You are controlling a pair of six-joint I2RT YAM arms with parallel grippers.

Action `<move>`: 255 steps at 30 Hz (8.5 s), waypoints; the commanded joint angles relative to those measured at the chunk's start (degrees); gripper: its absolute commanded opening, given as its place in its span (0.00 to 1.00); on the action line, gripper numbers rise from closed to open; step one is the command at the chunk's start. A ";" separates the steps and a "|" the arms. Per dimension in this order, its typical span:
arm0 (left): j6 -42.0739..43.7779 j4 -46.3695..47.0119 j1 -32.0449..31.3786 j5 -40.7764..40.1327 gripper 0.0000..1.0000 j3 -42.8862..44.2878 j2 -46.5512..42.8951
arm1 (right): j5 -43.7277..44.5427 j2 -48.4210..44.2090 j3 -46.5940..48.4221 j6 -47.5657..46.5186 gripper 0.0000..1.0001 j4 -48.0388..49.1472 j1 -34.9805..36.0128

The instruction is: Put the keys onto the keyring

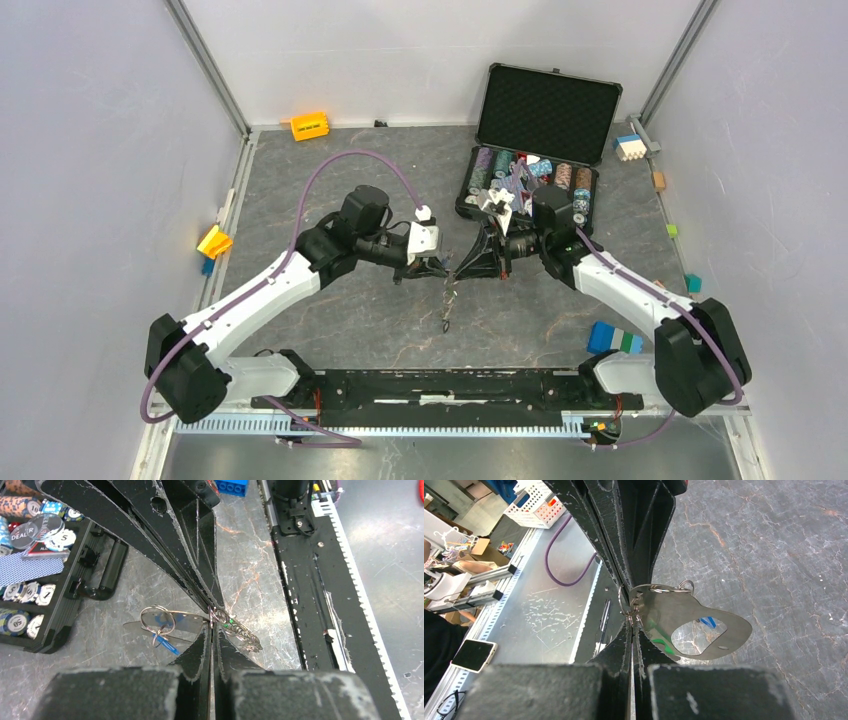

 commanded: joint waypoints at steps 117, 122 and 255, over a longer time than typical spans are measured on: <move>-41.79 57.78 7.01 15.73 0.02 -12.69 3.82 | 3.57 -6.71 14.58 -21.66 0.19 -24.88 2.19; -41.94 57.78 7.13 15.08 0.02 -12.63 3.86 | 3.95 -6.91 13.78 -20.97 0.16 -24.02 2.24; 29.22 -1.61 2.21 9.07 0.45 -2.86 9.91 | 33.41 -2.95 14.78 -67.95 0.25 -76.76 -8.09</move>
